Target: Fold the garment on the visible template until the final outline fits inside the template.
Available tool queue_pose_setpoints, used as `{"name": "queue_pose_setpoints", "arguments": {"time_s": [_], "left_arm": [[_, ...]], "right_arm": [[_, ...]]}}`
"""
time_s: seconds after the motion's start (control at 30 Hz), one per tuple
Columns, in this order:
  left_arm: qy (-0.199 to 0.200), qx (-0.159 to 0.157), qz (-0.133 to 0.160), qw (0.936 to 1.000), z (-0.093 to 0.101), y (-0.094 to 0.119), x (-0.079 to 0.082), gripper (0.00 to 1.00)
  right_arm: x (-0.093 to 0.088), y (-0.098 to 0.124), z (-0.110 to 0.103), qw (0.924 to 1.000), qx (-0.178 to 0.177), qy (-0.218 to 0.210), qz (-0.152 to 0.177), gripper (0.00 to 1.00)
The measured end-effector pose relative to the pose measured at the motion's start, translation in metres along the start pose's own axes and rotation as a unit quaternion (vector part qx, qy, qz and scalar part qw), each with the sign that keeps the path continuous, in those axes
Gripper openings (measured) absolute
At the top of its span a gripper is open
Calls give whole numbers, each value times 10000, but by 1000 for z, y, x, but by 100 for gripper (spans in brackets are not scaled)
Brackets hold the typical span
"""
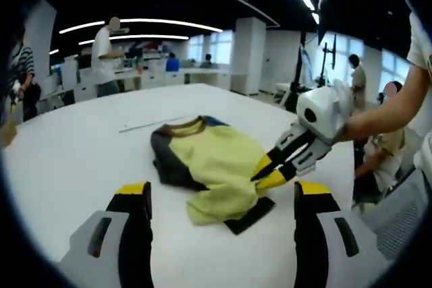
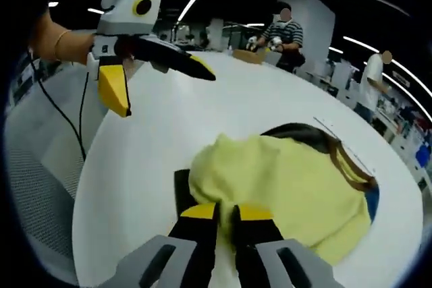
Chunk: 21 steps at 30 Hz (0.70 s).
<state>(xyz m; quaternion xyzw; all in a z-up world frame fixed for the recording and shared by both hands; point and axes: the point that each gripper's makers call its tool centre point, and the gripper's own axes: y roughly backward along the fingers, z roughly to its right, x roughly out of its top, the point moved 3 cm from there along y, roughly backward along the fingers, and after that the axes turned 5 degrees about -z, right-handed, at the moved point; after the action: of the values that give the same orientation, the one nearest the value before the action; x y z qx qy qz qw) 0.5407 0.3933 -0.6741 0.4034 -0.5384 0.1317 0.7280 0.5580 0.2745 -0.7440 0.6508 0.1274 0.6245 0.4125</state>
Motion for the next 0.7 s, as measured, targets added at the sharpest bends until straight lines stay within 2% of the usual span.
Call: {"name": "queue_pose_setpoints", "arguments": {"time_s": [0.2,0.37,0.43,0.7], "left_arm": [[-43,26,-76,10000,0,0,-4,81],[-168,46,-173,9997,1,-1,-7,79],[-127,87,-232,9996,0,-1,-10,76],[-11,187,-421,9989,0,-4,-24,69]], "right_arm": [[2,1,2,10000,-23,-20,1,0],[17,19,11,9994,-133,-172,264,0],[22,25,17,9982,-181,-415,399,0],[32,49,43,9956,-493,-560,561,0]]}}
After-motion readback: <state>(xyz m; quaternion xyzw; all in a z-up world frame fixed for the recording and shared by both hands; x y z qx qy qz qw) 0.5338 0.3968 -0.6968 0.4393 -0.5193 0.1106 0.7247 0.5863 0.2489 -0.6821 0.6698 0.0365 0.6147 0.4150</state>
